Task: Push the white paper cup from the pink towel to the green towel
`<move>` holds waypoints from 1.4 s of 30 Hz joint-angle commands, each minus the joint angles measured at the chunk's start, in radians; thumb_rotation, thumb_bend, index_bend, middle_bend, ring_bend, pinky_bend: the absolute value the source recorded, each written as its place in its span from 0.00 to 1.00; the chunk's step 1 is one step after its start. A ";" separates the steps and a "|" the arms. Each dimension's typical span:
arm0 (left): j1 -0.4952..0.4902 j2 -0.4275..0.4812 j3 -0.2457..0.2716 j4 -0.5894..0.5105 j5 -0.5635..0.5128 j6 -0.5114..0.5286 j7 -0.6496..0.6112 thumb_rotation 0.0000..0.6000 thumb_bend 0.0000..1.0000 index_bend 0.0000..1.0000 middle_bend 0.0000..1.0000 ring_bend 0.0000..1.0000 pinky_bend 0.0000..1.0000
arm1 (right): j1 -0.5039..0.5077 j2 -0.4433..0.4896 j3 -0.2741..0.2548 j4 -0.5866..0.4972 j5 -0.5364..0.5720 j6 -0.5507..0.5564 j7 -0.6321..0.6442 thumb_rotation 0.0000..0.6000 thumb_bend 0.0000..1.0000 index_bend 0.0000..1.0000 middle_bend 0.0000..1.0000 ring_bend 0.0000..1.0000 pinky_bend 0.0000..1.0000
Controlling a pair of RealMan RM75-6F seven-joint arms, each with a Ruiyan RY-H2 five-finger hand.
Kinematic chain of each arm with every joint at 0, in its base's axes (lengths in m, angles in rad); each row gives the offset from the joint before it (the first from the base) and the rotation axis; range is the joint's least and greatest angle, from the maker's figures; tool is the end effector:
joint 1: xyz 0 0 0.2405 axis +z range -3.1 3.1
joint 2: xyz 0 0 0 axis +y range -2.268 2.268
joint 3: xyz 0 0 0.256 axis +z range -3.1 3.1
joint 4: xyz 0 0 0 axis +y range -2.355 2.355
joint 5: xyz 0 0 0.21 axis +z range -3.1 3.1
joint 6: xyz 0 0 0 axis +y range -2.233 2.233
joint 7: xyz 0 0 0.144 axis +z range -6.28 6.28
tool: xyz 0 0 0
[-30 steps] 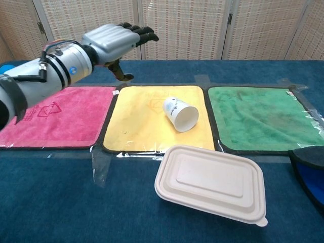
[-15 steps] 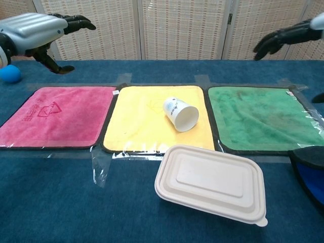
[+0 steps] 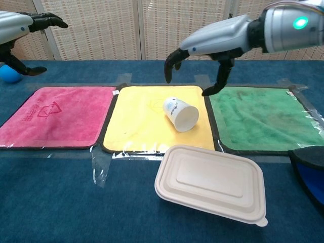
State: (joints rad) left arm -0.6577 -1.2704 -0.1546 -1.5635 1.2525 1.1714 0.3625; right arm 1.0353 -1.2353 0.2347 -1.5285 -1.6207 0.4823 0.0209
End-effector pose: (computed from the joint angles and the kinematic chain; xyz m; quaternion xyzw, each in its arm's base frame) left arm -0.1822 0.3497 0.0969 -0.7166 -0.2483 -0.3830 0.5275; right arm -0.0579 -0.3784 0.0332 0.9081 -0.1705 0.2852 0.2549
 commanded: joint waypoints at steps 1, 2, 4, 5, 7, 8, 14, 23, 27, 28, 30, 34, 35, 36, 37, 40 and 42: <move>0.013 0.009 0.008 -0.006 0.007 0.006 -0.007 1.00 0.39 0.07 0.02 0.01 0.02 | 0.058 -0.081 -0.018 0.084 0.000 -0.027 0.014 1.00 0.36 0.26 0.20 0.19 0.11; 0.017 0.011 0.011 -0.006 0.009 0.007 -0.008 1.00 0.39 0.07 0.02 0.01 0.02 | 0.068 -0.099 -0.025 0.103 -0.004 -0.026 0.024 1.00 0.36 0.26 0.21 0.19 0.10; 0.024 0.015 0.016 -0.003 0.013 0.011 -0.002 1.00 0.39 0.07 0.02 0.01 0.02 | 0.093 -0.136 -0.043 0.149 -0.020 -0.025 0.042 1.00 0.36 0.27 0.21 0.19 0.09; 0.027 0.015 0.019 0.001 0.015 0.014 0.005 1.00 0.39 0.07 0.02 0.01 0.02 | 0.102 -0.150 -0.052 0.165 -0.027 -0.024 0.050 1.00 0.36 0.27 0.22 0.19 0.09; 0.033 0.013 0.023 0.007 0.015 0.015 0.014 1.00 0.39 0.06 0.02 0.01 0.02 | 0.122 -0.179 -0.074 0.200 -0.041 -0.021 0.073 1.00 0.36 0.28 0.22 0.20 0.09; 0.035 0.012 0.024 0.008 0.013 0.014 0.016 1.00 0.39 0.06 0.02 0.01 0.02 | 0.129 -0.191 -0.084 0.216 -0.047 -0.021 0.081 1.00 0.36 0.29 0.22 0.20 0.09; 0.042 0.010 0.025 0.008 -0.001 0.000 0.027 1.00 0.39 0.05 0.02 0.01 0.01 | 0.175 -0.273 -0.138 0.326 -0.066 -0.026 0.121 1.00 0.42 0.32 0.25 0.22 0.09; 0.053 0.004 0.029 0.025 -0.010 -0.018 0.017 1.00 0.39 0.04 0.02 0.01 0.01 | 0.228 -0.341 -0.189 0.435 -0.072 -0.018 0.207 1.00 0.56 0.34 0.29 0.21 0.08; 0.055 -0.002 0.027 0.035 -0.011 -0.023 0.010 1.00 0.39 0.04 0.02 0.01 0.01 | 0.235 -0.338 -0.220 0.450 -0.076 -0.017 0.228 1.00 0.58 0.35 0.30 0.22 0.09; 0.055 -0.004 0.026 0.037 -0.010 -0.024 0.009 1.00 0.39 0.04 0.02 0.01 0.01 | 0.236 -0.336 -0.227 0.453 -0.076 -0.017 0.231 1.00 0.58 0.36 0.30 0.22 0.09; 0.054 -0.008 0.025 0.041 -0.008 -0.026 0.009 1.00 0.39 0.04 0.02 0.01 0.01 | 0.236 -0.333 -0.242 0.457 -0.077 -0.014 0.238 1.00 0.59 0.36 0.30 0.22 0.08; 0.054 -0.014 0.024 0.044 -0.002 -0.026 0.010 1.00 0.39 0.04 0.02 0.01 0.01 | 0.229 -0.320 -0.263 0.452 -0.074 0.002 0.252 1.00 0.64 0.37 0.30 0.22 0.08; 0.054 -0.016 0.023 0.045 -0.002 -0.026 0.009 1.00 0.39 0.04 0.02 0.01 0.01 | 0.228 -0.314 -0.268 0.449 -0.073 0.004 0.253 1.00 0.64 0.37 0.30 0.22 0.08; 0.054 -0.018 0.023 0.047 -0.001 -0.027 0.009 1.00 0.39 0.04 0.02 0.01 0.01 | 0.226 -0.306 -0.274 0.444 -0.072 0.005 0.253 1.00 0.64 0.37 0.30 0.23 0.09; 0.054 -0.019 0.023 0.048 0.000 -0.028 0.009 1.00 0.39 0.04 0.02 0.01 0.01 | 0.225 -0.300 -0.279 0.440 -0.072 0.006 0.252 1.00 0.64 0.38 0.30 0.23 0.09; 0.053 -0.022 0.020 0.051 0.001 -0.030 0.006 1.00 0.39 0.04 0.02 0.01 0.01 | 0.215 -0.278 -0.293 0.424 -0.067 0.015 0.248 1.00 0.64 0.38 0.30 0.23 0.08; 0.052 -0.023 0.019 0.052 0.003 -0.031 0.007 1.00 0.39 0.04 0.02 0.01 0.01 | 0.207 -0.258 -0.303 0.407 -0.064 0.023 0.245 1.00 0.64 0.38 0.30 0.23 0.09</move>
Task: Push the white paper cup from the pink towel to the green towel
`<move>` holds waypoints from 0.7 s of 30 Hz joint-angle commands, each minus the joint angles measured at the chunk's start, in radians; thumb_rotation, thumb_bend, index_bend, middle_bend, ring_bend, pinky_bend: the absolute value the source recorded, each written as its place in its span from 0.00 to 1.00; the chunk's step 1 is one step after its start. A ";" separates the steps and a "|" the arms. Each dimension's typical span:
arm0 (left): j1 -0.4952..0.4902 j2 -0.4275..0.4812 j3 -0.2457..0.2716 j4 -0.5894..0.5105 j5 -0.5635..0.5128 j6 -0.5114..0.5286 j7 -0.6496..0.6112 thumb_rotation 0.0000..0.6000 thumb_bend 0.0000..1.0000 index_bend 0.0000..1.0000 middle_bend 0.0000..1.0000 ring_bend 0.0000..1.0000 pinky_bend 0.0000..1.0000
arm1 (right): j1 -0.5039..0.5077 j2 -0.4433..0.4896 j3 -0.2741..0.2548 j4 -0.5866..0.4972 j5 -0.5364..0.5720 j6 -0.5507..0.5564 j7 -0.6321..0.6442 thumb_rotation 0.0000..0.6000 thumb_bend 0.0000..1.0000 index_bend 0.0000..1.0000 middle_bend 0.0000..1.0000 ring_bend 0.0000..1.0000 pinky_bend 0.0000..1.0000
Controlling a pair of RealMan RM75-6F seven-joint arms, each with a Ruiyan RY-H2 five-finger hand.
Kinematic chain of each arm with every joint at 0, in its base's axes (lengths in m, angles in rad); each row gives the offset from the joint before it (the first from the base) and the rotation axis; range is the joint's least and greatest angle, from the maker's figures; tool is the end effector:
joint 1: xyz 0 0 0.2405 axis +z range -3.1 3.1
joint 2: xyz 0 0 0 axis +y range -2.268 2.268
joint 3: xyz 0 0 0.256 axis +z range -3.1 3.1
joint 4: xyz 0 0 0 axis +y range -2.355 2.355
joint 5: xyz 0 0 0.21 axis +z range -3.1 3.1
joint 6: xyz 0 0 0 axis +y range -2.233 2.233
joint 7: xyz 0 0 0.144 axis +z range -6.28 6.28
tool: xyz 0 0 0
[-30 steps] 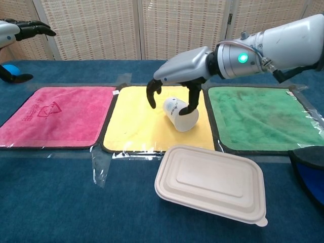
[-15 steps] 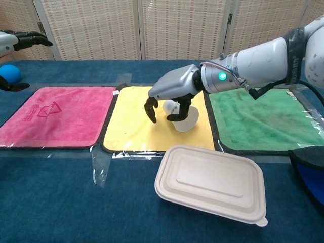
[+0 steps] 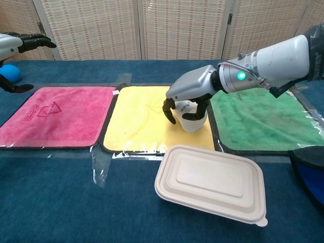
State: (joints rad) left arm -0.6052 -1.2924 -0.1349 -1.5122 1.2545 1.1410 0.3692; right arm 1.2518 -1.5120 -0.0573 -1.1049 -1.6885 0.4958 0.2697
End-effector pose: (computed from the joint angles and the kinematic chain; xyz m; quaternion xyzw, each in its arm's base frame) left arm -0.2125 0.3406 0.0879 -0.7226 -0.2647 -0.3437 0.5381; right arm -0.0830 -0.4122 -0.0432 0.9398 -0.1556 0.1886 0.2387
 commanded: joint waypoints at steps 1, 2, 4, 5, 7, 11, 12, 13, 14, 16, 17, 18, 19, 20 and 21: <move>-0.001 -0.001 -0.001 0.001 0.002 0.000 0.000 1.00 0.39 0.04 0.02 0.01 0.01 | -0.013 0.029 -0.016 -0.024 0.004 0.013 -0.007 1.00 0.64 0.38 0.30 0.23 0.08; -0.001 -0.002 -0.002 0.001 0.002 -0.001 0.000 1.00 0.39 0.04 0.02 0.01 0.01 | -0.017 0.039 -0.021 -0.032 0.004 0.017 -0.011 1.00 0.64 0.38 0.30 0.23 0.08; -0.002 -0.005 -0.003 0.003 0.003 -0.003 0.000 1.00 0.39 0.03 0.02 0.01 0.01 | -0.028 0.066 -0.031 -0.053 0.007 0.025 -0.022 1.00 0.64 0.39 0.30 0.23 0.08; -0.002 -0.006 -0.003 0.004 0.004 -0.003 0.000 1.00 0.39 0.03 0.02 0.01 0.01 | -0.033 0.078 -0.034 -0.063 0.009 0.030 -0.027 1.00 0.64 0.39 0.30 0.23 0.09; -0.005 -0.009 -0.005 0.007 0.005 -0.006 0.001 1.00 0.39 0.03 0.02 0.01 0.01 | -0.048 0.109 -0.043 -0.088 0.012 0.045 -0.038 1.00 0.64 0.39 0.30 0.23 0.09; -0.008 -0.014 -0.008 0.010 0.008 -0.009 0.002 1.00 0.39 0.03 0.02 0.01 0.01 | -0.077 0.172 -0.059 -0.139 0.022 0.066 -0.064 1.00 0.64 0.39 0.30 0.23 0.09; -0.009 -0.015 -0.009 0.010 0.008 -0.010 0.002 1.00 0.39 0.03 0.02 0.01 0.01 | -0.087 0.196 -0.065 -0.158 0.026 0.073 -0.076 1.00 0.64 0.39 0.30 0.23 0.09; -0.010 -0.016 -0.010 0.012 0.009 -0.010 0.001 1.00 0.39 0.03 0.02 0.01 0.01 | -0.095 0.215 -0.070 -0.173 0.028 0.078 -0.086 1.00 0.64 0.39 0.30 0.23 0.08; -0.010 -0.017 -0.010 0.013 0.010 -0.010 0.000 1.00 0.39 0.03 0.02 0.01 0.01 | -0.104 0.236 -0.074 -0.188 0.030 0.087 -0.097 1.00 0.64 0.39 0.30 0.23 0.08; -0.010 -0.019 -0.010 0.018 0.012 -0.009 -0.003 1.00 0.39 0.03 0.02 0.01 0.01 | -0.132 0.292 -0.073 -0.228 0.038 0.129 -0.125 1.00 0.64 0.39 0.30 0.23 0.08; -0.009 -0.020 -0.010 0.022 0.013 -0.010 -0.005 1.00 0.39 0.03 0.02 0.01 0.01 | -0.150 0.325 -0.067 -0.257 0.046 0.160 -0.135 1.00 0.64 0.39 0.30 0.23 0.08; -0.009 -0.021 -0.010 0.025 0.013 -0.011 -0.007 1.00 0.39 0.03 0.02 0.01 0.01 | -0.162 0.349 -0.061 -0.278 0.053 0.182 -0.140 1.00 0.64 0.39 0.30 0.23 0.09; -0.009 -0.022 -0.009 0.029 0.013 -0.012 -0.008 1.00 0.39 0.03 0.02 0.01 0.01 | -0.173 0.369 -0.055 -0.298 0.060 0.202 -0.145 1.00 0.64 0.39 0.30 0.24 0.08; -0.009 -0.022 -0.009 0.032 0.013 -0.014 -0.008 1.00 0.39 0.03 0.02 0.01 0.01 | -0.181 0.386 -0.048 -0.314 0.067 0.215 -0.149 1.00 0.64 0.39 0.30 0.24 0.09; -0.009 -0.023 -0.009 0.036 0.012 -0.016 -0.009 1.00 0.39 0.03 0.02 0.01 0.01 | -0.186 0.399 -0.038 -0.329 0.077 0.222 -0.156 1.00 0.64 0.39 0.30 0.24 0.09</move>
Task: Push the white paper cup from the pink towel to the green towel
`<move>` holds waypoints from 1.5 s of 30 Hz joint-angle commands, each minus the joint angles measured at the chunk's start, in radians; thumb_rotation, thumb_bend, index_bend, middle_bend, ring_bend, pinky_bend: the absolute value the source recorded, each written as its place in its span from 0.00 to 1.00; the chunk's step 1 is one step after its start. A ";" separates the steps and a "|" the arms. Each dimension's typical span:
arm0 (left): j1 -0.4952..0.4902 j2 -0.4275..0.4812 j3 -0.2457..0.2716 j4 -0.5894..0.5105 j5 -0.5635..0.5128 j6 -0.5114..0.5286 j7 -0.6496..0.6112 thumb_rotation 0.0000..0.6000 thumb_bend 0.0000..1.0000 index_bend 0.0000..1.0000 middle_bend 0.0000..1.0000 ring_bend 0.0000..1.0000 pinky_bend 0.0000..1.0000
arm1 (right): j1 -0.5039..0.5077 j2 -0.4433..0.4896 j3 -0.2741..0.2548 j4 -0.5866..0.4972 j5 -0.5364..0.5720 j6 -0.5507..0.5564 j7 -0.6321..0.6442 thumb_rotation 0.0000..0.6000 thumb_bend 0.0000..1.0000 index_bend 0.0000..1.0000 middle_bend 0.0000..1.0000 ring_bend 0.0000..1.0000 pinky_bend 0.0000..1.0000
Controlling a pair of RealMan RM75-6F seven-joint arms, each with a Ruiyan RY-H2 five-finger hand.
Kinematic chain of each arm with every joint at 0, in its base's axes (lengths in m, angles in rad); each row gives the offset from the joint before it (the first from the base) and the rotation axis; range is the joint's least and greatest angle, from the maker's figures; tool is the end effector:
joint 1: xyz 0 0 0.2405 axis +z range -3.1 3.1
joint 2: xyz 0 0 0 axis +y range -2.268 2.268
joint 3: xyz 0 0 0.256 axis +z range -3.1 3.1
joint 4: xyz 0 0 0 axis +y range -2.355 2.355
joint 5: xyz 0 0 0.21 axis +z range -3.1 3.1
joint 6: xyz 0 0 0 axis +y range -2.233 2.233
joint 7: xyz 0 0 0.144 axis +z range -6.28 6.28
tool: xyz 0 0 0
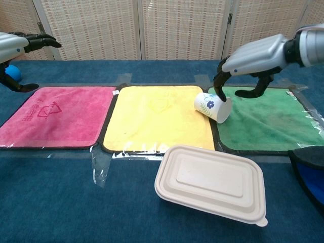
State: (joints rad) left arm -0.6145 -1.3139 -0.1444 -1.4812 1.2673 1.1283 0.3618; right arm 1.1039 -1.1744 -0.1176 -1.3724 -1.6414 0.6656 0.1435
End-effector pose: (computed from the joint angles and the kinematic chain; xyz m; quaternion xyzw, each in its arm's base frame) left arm -0.2103 0.3458 0.0832 -0.7254 -0.2592 -0.3468 0.5351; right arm -0.1416 -0.3937 0.0605 0.9179 -0.1621 0.2008 0.3015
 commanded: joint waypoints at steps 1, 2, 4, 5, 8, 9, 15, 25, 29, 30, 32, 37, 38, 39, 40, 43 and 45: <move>0.000 -0.003 -0.001 0.007 -0.003 -0.004 -0.003 1.00 0.39 0.03 0.02 0.01 0.01 | -0.038 0.063 0.031 -0.066 0.038 0.050 -0.039 1.00 0.64 0.39 0.30 0.24 0.09; 0.000 -0.004 -0.002 0.008 -0.005 -0.005 -0.004 1.00 0.39 0.03 0.02 0.01 0.01 | -0.035 0.057 0.040 -0.066 0.046 0.044 -0.049 1.00 0.64 0.39 0.30 0.24 0.09; 0.001 -0.008 -0.004 0.006 -0.007 -0.004 -0.010 1.00 0.39 0.03 0.02 0.01 0.01 | -0.023 0.020 0.061 -0.050 0.063 0.017 -0.065 1.00 0.64 0.39 0.30 0.23 0.08; 0.003 -0.009 -0.003 0.005 -0.006 -0.002 -0.010 1.00 0.39 0.03 0.02 0.01 0.01 | -0.015 -0.003 0.069 -0.035 0.072 0.001 -0.071 1.00 0.64 0.39 0.30 0.23 0.08; 0.008 -0.005 0.003 0.000 -0.002 0.002 -0.003 1.00 0.39 0.03 0.02 0.01 0.01 | 0.018 -0.094 0.098 0.035 0.105 -0.067 -0.095 1.00 0.64 0.39 0.29 0.23 0.09; 0.011 -0.002 0.004 -0.003 -0.003 0.004 -0.001 1.00 0.39 0.03 0.02 0.01 0.01 | 0.032 -0.132 0.108 0.069 0.117 -0.094 -0.107 1.00 0.64 0.39 0.29 0.23 0.09; 0.024 0.012 0.002 -0.012 -0.013 0.014 -0.002 1.00 0.39 0.03 0.02 0.01 0.01 | 0.083 -0.294 0.139 0.239 0.176 -0.203 -0.151 1.00 0.64 0.39 0.29 0.23 0.09; 0.032 0.016 0.007 -0.015 -0.007 0.015 0.001 1.00 0.39 0.03 0.02 0.01 0.01 | 0.100 -0.342 0.139 0.289 0.202 -0.262 -0.168 1.00 0.64 0.39 0.29 0.23 0.09; 0.032 0.015 0.005 -0.013 -0.004 0.017 -0.002 1.00 0.39 0.03 0.02 0.01 0.01 | 0.087 -0.323 0.131 0.277 0.208 -0.263 -0.164 1.00 0.64 0.40 0.29 0.23 0.09; 0.031 0.014 0.005 -0.012 -0.003 0.016 -0.003 1.00 0.39 0.03 0.02 0.01 0.01 | 0.081 -0.312 0.128 0.269 0.209 -0.262 -0.161 1.00 0.64 0.40 0.29 0.23 0.09; 0.031 0.013 0.004 -0.010 -0.002 0.014 -0.005 1.00 0.39 0.03 0.02 0.01 0.01 | 0.073 -0.295 0.122 0.255 0.210 -0.261 -0.159 1.00 0.64 0.41 0.29 0.23 0.09; 0.029 0.008 0.003 -0.004 0.000 0.011 -0.010 1.00 0.39 0.03 0.02 0.00 0.01 | 0.045 -0.246 0.104 0.213 0.205 -0.244 -0.159 1.00 0.64 0.41 0.29 0.24 0.08; 0.030 0.008 0.004 -0.004 0.002 0.012 -0.010 1.00 0.39 0.03 0.02 0.00 0.01 | 0.039 -0.236 0.100 0.204 0.203 -0.239 -0.159 1.00 0.64 0.41 0.29 0.24 0.09; 0.030 0.007 0.004 -0.003 0.003 0.012 -0.011 1.00 0.39 0.03 0.02 0.00 0.01 | 0.032 -0.223 0.094 0.191 0.199 -0.232 -0.159 1.00 0.64 0.41 0.29 0.24 0.08; 0.030 0.007 0.004 -0.003 0.003 0.012 -0.013 1.00 0.39 0.03 0.02 0.00 0.01 | 0.026 -0.212 0.090 0.182 0.195 -0.226 -0.159 1.00 0.64 0.41 0.29 0.24 0.09; 0.031 0.007 0.002 0.001 0.005 0.012 -0.018 1.00 0.39 0.03 0.02 0.00 0.01 | 0.006 -0.170 0.072 0.151 0.181 -0.209 -0.164 1.00 0.64 0.41 0.29 0.24 0.09; 0.030 0.007 0.002 0.004 0.005 0.010 -0.021 1.00 0.39 0.03 0.02 0.00 0.01 | -0.006 -0.143 0.064 0.132 0.177 -0.199 -0.168 1.00 0.64 0.41 0.29 0.24 0.09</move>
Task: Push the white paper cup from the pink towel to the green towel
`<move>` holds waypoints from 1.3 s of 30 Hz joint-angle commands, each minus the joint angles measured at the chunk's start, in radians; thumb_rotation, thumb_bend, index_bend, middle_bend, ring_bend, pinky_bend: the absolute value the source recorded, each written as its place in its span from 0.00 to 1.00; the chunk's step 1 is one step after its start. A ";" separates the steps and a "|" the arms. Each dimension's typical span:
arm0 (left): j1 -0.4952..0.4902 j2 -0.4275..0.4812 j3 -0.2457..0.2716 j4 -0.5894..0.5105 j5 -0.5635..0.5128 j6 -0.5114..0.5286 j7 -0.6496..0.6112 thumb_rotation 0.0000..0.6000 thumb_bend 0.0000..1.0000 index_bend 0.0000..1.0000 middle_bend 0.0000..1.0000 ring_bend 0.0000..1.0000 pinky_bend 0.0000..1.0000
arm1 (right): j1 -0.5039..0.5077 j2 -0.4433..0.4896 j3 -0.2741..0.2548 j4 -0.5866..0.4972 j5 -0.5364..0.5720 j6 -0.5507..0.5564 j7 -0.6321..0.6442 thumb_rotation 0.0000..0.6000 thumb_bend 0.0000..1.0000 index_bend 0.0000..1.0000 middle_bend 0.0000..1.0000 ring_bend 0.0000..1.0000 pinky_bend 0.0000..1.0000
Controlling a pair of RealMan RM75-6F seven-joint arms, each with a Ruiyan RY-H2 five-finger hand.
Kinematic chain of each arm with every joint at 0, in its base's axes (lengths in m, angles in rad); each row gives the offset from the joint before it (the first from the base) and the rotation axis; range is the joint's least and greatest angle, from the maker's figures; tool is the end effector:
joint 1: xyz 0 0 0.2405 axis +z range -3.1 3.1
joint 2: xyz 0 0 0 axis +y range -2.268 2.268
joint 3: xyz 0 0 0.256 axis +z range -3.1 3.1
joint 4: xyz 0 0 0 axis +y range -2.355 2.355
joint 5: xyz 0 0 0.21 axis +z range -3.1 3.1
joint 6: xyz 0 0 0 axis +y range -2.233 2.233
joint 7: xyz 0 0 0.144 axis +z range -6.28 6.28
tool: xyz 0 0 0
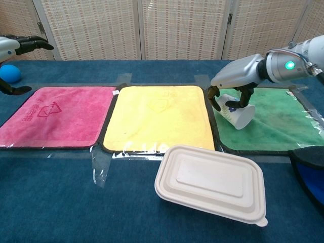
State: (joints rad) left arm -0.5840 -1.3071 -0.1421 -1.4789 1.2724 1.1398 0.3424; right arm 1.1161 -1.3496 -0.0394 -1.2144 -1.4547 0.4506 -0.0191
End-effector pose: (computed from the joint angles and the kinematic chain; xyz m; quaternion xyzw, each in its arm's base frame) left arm -0.2213 0.3397 0.0870 -0.7176 -0.2705 -0.3448 0.5414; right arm -0.1493 -0.4188 0.0139 0.9137 -0.1911 0.1367 0.3317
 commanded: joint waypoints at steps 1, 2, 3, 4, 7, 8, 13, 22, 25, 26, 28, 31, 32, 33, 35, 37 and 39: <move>0.000 0.000 -0.002 0.003 -0.001 -0.002 -0.003 1.00 0.39 0.03 0.02 0.00 0.01 | -0.027 0.049 -0.019 -0.040 -0.013 0.025 -0.007 1.00 0.64 0.41 0.29 0.24 0.09; -0.001 -0.001 -0.002 0.003 0.000 -0.002 -0.004 1.00 0.39 0.03 0.02 0.00 0.01 | -0.034 0.063 -0.023 -0.051 -0.014 0.033 -0.008 1.00 0.64 0.41 0.29 0.24 0.09; -0.001 -0.002 -0.002 0.003 0.000 -0.002 -0.005 1.00 0.39 0.03 0.02 0.00 0.00 | -0.042 0.076 -0.026 -0.061 -0.016 0.040 -0.009 1.00 0.64 0.41 0.29 0.23 0.09; -0.001 -0.002 -0.002 0.003 0.001 -0.002 -0.005 1.00 0.39 0.03 0.02 0.00 0.00 | -0.049 0.088 -0.030 -0.071 -0.016 0.045 -0.010 1.00 0.64 0.41 0.29 0.23 0.09; -0.002 -0.005 -0.001 0.005 0.004 -0.003 -0.005 1.00 0.39 0.03 0.02 0.00 0.00 | -0.069 0.119 -0.041 -0.092 -0.016 0.057 -0.016 1.00 0.64 0.41 0.29 0.23 0.09; -0.002 -0.006 -0.001 0.006 0.005 -0.004 -0.005 1.00 0.39 0.03 0.02 0.00 0.00 | -0.078 0.131 -0.047 -0.099 -0.015 0.061 -0.021 1.00 0.64 0.41 0.29 0.23 0.09; -0.008 -0.012 -0.004 0.006 0.007 -0.008 -0.005 1.00 0.39 0.03 0.02 0.00 0.00 | -0.121 0.174 -0.057 -0.121 0.000 0.091 -0.039 1.00 0.64 0.41 0.29 0.23 0.09; -0.010 -0.015 -0.005 0.014 0.009 -0.012 -0.011 1.00 0.39 0.03 0.02 0.00 0.00 | -0.175 0.248 -0.042 -0.170 0.040 0.138 -0.060 1.00 0.64 0.41 0.29 0.23 0.09; -0.010 -0.015 -0.007 0.019 0.007 -0.013 -0.017 1.00 0.39 0.03 0.02 0.00 0.00 | -0.192 0.268 -0.035 -0.177 0.065 0.147 -0.078 1.00 0.64 0.41 0.29 0.23 0.09; -0.010 -0.015 -0.008 0.020 0.007 -0.013 -0.019 1.00 0.39 0.03 0.02 0.00 0.00 | -0.197 0.274 -0.033 -0.179 0.073 0.150 -0.084 1.00 0.64 0.41 0.29 0.23 0.09; -0.010 -0.014 -0.010 0.022 0.008 -0.012 -0.024 1.00 0.39 0.03 0.02 0.00 0.00 | -0.211 0.286 -0.028 -0.187 0.087 0.163 -0.097 1.00 0.64 0.41 0.29 0.23 0.09; -0.008 -0.008 -0.014 0.022 0.008 -0.007 -0.033 1.00 0.39 0.03 0.02 0.00 0.00 | -0.239 0.309 -0.021 -0.208 0.104 0.200 -0.110 1.00 0.64 0.41 0.29 0.23 0.09; -0.007 -0.007 -0.016 0.021 0.008 -0.005 -0.037 1.00 0.39 0.03 0.02 0.00 0.00 | -0.250 0.317 -0.019 -0.217 0.110 0.213 -0.109 1.00 0.64 0.41 0.29 0.23 0.09; -0.006 -0.005 -0.018 0.022 0.008 -0.003 -0.041 1.00 0.39 0.03 0.02 0.00 0.00 | -0.264 0.329 -0.016 -0.231 0.116 0.229 -0.106 1.00 0.64 0.41 0.29 0.23 0.09; -0.006 -0.001 -0.021 0.022 0.006 -0.003 -0.047 1.00 0.39 0.03 0.02 0.00 0.00 | -0.287 0.348 -0.014 -0.248 0.119 0.257 -0.098 1.00 0.64 0.41 0.29 0.23 0.09; -0.004 0.004 -0.024 0.021 0.003 -0.002 -0.053 1.00 0.39 0.03 0.02 0.00 0.00 | -0.315 0.372 -0.012 -0.266 0.116 0.293 -0.084 1.00 0.64 0.41 0.29 0.23 0.09; 0.000 0.011 -0.029 0.018 0.000 0.006 -0.059 1.00 0.39 0.03 0.02 0.00 0.00 | -0.348 0.401 -0.010 -0.287 0.108 0.338 -0.068 1.00 0.64 0.41 0.29 0.23 0.09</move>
State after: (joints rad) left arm -0.5854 -1.2977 -0.1695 -1.4596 1.2736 1.1435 0.2850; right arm 0.7964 -0.9745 -0.0530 -1.4799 -1.3424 0.7550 -0.1025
